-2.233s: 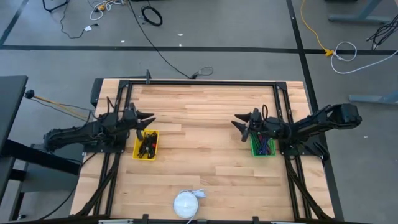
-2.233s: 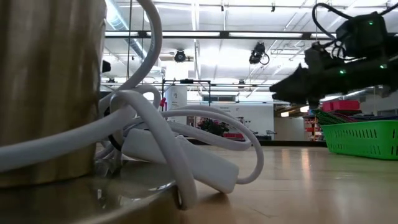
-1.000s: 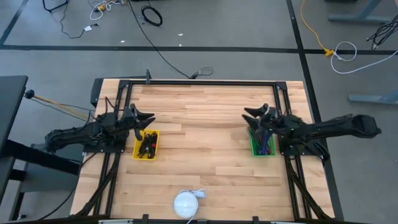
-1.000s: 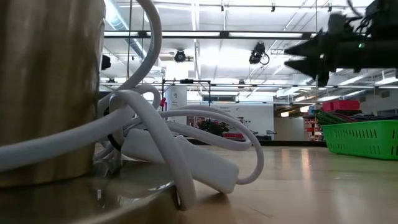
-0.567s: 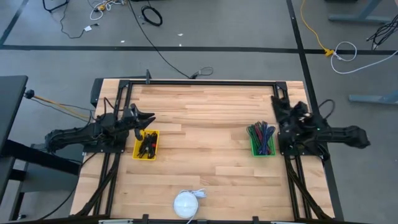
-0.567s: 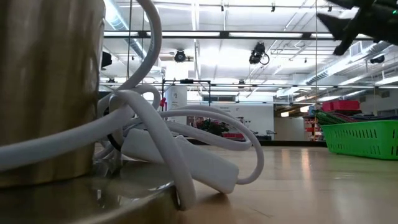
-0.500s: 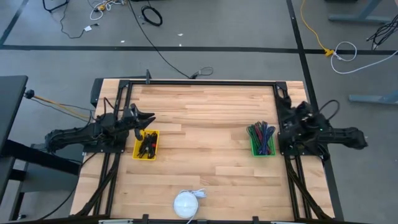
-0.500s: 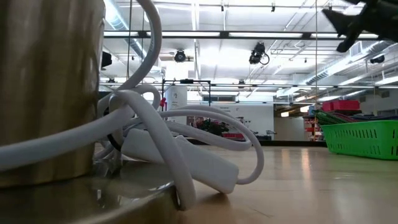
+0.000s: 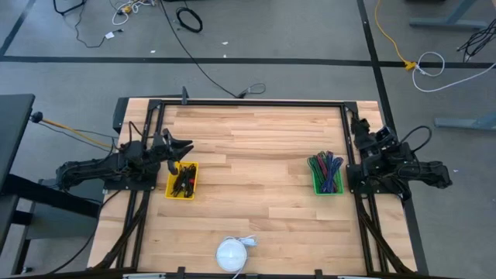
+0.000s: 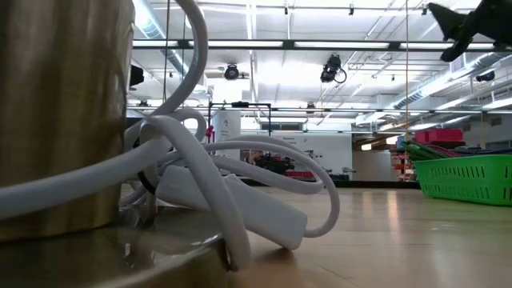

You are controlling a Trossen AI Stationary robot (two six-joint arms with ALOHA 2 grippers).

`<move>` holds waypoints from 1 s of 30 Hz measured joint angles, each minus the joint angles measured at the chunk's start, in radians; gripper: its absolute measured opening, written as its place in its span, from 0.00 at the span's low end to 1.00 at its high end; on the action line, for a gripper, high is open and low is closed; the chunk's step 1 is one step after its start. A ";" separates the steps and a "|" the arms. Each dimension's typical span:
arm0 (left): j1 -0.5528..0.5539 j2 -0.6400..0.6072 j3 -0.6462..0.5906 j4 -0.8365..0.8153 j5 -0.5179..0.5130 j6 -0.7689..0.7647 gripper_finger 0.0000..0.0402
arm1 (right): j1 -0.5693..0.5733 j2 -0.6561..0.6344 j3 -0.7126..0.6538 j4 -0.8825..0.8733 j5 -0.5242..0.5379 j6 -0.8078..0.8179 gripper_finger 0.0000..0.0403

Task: Pick & Place USB Port
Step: Return to Home Position

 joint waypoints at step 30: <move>0.001 0.000 0.000 0.002 0.000 0.000 0.26 | 0.002 0.000 -0.001 -0.801 -0.001 0.000 0.51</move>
